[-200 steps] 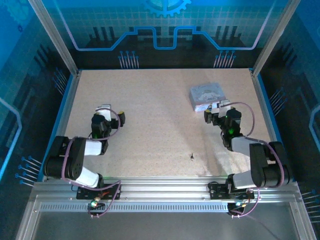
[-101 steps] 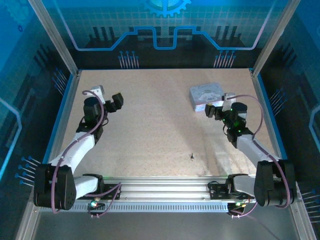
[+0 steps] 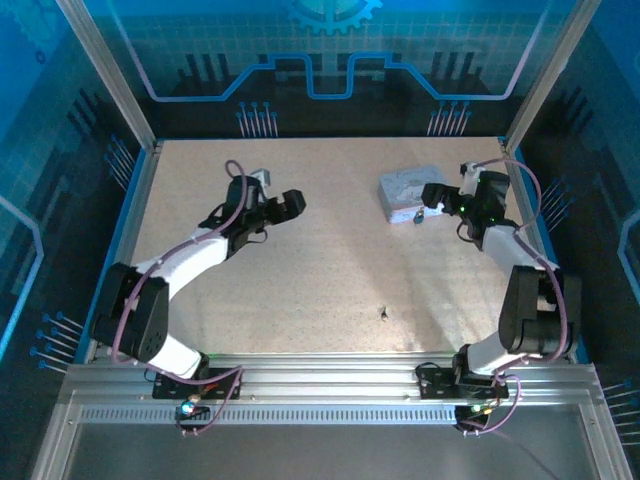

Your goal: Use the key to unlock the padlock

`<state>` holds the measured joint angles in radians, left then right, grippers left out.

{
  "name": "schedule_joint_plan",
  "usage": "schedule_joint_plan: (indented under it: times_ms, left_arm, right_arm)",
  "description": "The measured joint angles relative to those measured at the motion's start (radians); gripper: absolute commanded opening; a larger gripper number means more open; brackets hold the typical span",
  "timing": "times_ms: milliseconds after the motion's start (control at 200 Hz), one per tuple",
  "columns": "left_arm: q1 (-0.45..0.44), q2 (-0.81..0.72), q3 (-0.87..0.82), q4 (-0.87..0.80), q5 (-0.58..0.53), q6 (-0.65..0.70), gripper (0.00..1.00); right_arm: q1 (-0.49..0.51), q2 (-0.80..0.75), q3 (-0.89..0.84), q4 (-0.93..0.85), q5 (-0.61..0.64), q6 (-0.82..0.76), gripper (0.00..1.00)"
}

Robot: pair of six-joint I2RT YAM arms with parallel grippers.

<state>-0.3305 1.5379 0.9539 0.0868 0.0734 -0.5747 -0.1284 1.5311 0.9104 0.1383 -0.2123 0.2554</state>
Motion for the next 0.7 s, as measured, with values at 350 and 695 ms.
schedule_joint_plan:
  times_ms: [350,695]
  left_arm:
    - [-0.109,0.243,0.204,0.014,0.068,-0.056,0.99]
    - [-0.133,0.32,0.265,0.023,0.12,-0.078,0.99]
  right_arm:
    - [-0.042,0.278,0.286,-0.127,-0.097,-0.013,0.99]
    - [-0.046,0.502,0.563,-0.334,-0.204,-0.109,0.94]
